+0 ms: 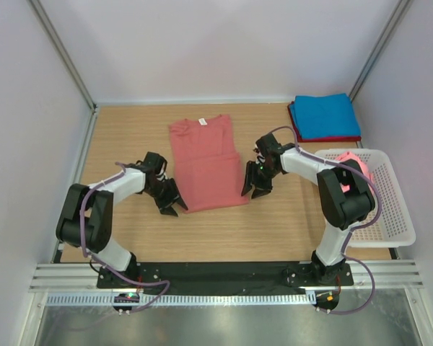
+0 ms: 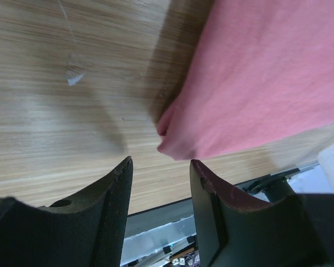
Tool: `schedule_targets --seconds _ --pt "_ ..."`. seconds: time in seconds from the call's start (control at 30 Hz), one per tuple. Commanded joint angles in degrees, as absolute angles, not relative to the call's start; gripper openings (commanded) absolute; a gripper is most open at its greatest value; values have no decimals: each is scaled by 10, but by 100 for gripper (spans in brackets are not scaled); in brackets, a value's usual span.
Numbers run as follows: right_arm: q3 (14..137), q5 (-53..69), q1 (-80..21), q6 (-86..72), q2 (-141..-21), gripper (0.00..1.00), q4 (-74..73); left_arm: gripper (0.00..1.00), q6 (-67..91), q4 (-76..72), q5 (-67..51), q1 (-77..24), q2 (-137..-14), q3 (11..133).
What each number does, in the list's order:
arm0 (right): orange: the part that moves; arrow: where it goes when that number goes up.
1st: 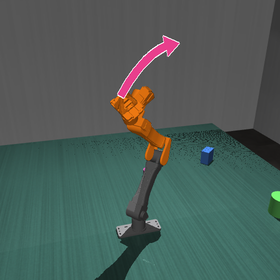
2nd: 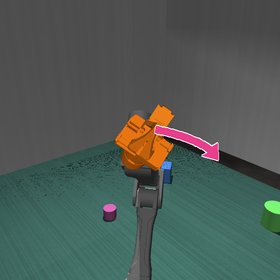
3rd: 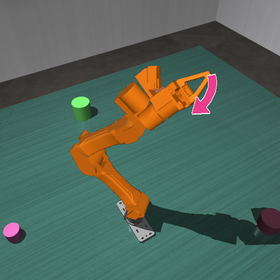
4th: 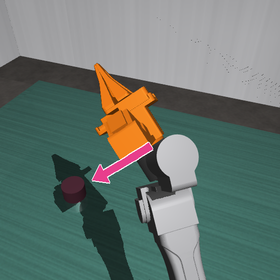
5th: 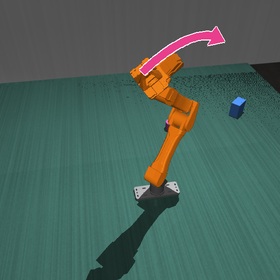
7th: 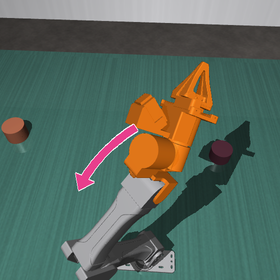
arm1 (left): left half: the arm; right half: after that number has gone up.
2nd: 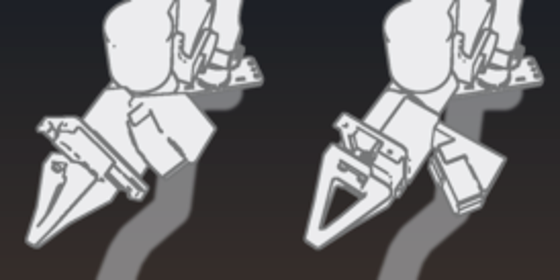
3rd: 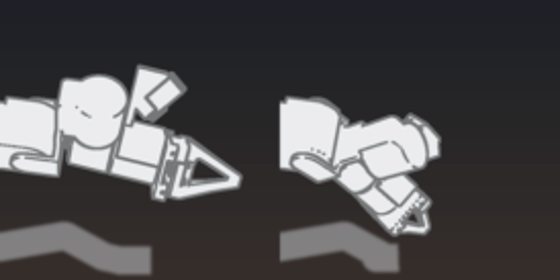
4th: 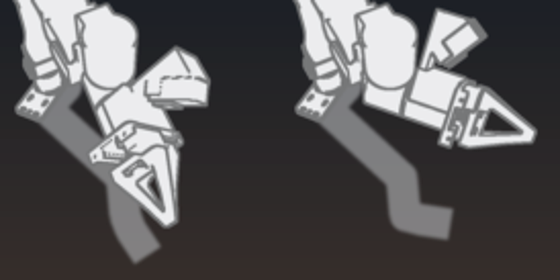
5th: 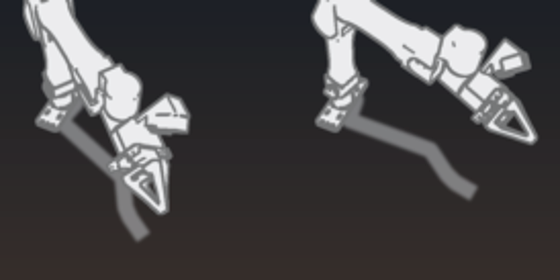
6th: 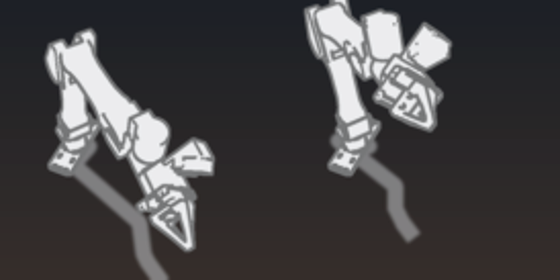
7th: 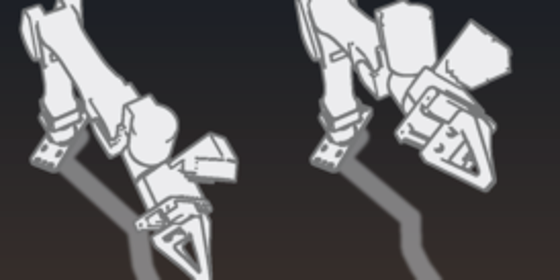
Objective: Fold and stack the t-shirts
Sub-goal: Fold the tshirt
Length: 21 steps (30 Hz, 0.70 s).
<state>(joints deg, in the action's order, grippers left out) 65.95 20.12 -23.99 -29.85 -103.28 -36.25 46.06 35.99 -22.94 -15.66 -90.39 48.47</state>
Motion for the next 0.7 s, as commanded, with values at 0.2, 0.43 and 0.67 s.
schedule_targets --seconds 0.2,0.43,0.67 --pt "602 222 -240 -303 -1036 41 -310 47 479 282 -216 -142 -921 445" --pt "607 223 -241 -301 -1049 32 -305 38 476 259 -235 -133 -930 442" --pt "609 220 -240 -300 -1048 3 -313 1 475 286 -240 -134 -926 446"
